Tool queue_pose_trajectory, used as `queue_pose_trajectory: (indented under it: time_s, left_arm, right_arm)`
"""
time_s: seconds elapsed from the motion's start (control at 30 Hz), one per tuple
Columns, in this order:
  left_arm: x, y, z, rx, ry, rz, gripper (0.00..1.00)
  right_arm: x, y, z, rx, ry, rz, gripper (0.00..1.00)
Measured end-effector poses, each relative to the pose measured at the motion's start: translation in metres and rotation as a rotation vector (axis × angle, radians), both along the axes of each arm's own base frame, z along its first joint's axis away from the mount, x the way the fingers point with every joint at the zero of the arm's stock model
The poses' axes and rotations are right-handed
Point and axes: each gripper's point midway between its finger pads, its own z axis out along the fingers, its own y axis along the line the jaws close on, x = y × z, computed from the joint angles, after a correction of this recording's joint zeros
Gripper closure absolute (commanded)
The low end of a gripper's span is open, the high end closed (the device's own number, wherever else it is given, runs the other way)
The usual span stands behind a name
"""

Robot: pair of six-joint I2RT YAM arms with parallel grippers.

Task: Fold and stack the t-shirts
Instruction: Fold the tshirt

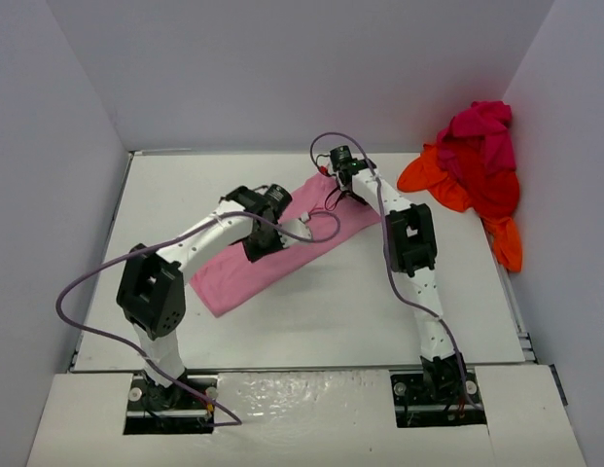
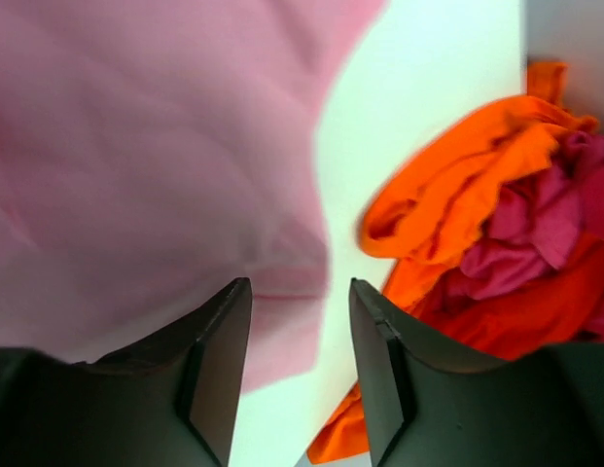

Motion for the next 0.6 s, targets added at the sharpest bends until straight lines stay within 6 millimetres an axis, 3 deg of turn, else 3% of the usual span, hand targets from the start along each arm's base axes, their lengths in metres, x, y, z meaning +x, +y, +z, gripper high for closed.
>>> queue_pose_trajectory:
  time_s: [0.13,0.17,0.27,0.37,0.47,0.53,0.6]
  left_arm:
    - [0.045,0.037,0.017,-0.04,-0.103,0.138,1.0]
    - [0.052,0.048,0.017,-0.032,-0.113,0.166,1.0]
    - [0.064,0.074,0.008,0.005,-0.108,0.215,1.0]
    - [0.07,0.088,-0.012,0.045,-0.073,0.228,1.0]
    - [0.069,0.099,-0.036,0.079,-0.023,0.232,1.0]
    - [0.068,0.109,-0.047,0.099,0.007,0.241,1.0]
    - [0.068,0.119,-0.055,0.113,0.026,0.259,1.0]
  right_arm:
    - [0.003,-0.001,0.045,0.038,-0.099,-0.039,0.57]
    - [0.003,-0.002,0.062,0.047,-0.134,-0.049,0.63]
    - [0.0,-0.004,0.113,0.083,-0.246,-0.079,0.97]
    - [-0.016,-0.009,0.151,0.112,-0.317,-0.097,1.0]
    - [-0.047,-0.015,0.159,0.112,-0.292,-0.091,1.0]
    - [-0.064,-0.014,0.148,0.133,-0.253,-0.079,1.0]
    - [-0.087,-0.012,0.122,0.155,-0.156,-0.061,1.0]
